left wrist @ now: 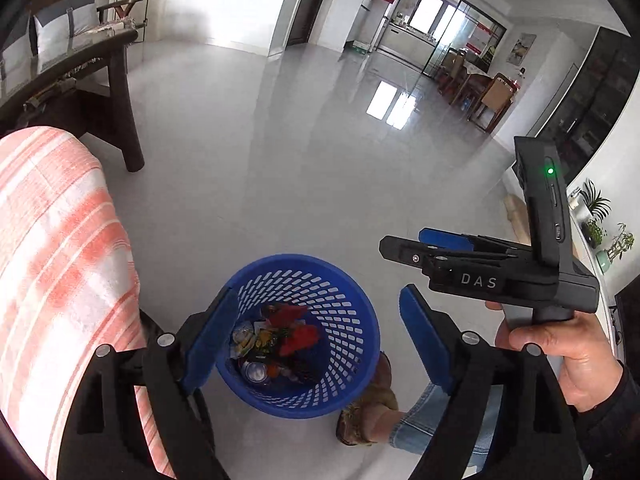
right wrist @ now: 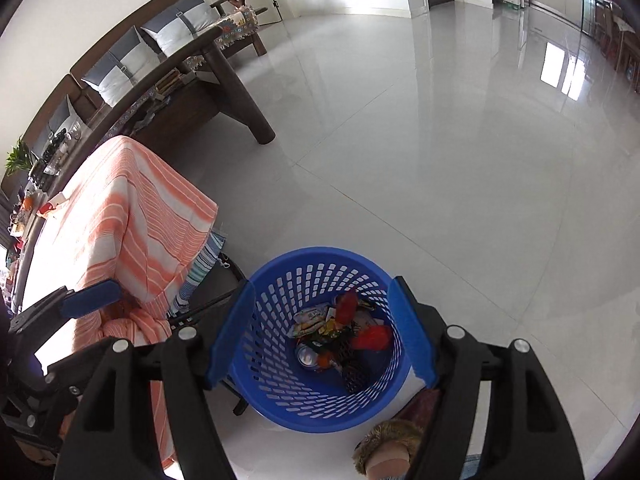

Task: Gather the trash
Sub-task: 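Return both tools over the table toward the plastic box and cup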

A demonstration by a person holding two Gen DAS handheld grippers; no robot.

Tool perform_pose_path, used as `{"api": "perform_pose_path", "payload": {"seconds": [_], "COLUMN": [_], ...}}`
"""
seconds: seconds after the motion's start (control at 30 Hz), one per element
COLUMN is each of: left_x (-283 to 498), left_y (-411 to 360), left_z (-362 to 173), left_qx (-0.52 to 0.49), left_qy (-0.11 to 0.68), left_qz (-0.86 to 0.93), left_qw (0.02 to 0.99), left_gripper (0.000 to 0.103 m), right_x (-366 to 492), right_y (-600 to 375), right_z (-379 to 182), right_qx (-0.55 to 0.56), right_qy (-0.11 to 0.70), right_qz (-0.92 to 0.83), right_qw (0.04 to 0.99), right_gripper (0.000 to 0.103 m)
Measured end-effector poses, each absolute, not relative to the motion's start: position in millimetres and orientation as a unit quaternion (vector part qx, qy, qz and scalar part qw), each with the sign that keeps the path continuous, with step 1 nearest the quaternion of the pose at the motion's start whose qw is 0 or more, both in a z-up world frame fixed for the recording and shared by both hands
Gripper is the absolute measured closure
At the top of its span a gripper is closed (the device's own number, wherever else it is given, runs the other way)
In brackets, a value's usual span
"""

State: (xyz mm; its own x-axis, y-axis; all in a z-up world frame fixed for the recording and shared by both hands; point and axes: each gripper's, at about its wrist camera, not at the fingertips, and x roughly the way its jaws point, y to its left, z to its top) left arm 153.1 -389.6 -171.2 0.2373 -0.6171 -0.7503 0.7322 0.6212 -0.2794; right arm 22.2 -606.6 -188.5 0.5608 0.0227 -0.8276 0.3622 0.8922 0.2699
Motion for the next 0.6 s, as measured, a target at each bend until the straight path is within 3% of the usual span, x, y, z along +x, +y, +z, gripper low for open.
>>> {"api": "perform_pose_path", "payload": {"seconds": [0.1,0.27,0.6], "left_x": [136,113,139], "left_y": [-357,-289,-128], "left_z": [-150,-125,-134], "left_qx": [0.063,0.062,0.054], "left_qy": [0.413,0.373,0.419], "left_qz": [-0.425,-0.382,-0.251], "left_qw": [0.803,0.843,0.871], "left_gripper": [0.008,0.006,0.006], "right_x": [20,17,38], "right_y": [-596,-555,-417], "right_z": [-184,-173,-151], "right_qx": [0.199,0.126,0.073], "right_qy": [0.443,0.421,0.404], "right_qz": [-0.107,-0.111,-0.031], "right_qw": [0.868,0.891,0.911], "right_gripper": [0.019,0.005,0.005]}}
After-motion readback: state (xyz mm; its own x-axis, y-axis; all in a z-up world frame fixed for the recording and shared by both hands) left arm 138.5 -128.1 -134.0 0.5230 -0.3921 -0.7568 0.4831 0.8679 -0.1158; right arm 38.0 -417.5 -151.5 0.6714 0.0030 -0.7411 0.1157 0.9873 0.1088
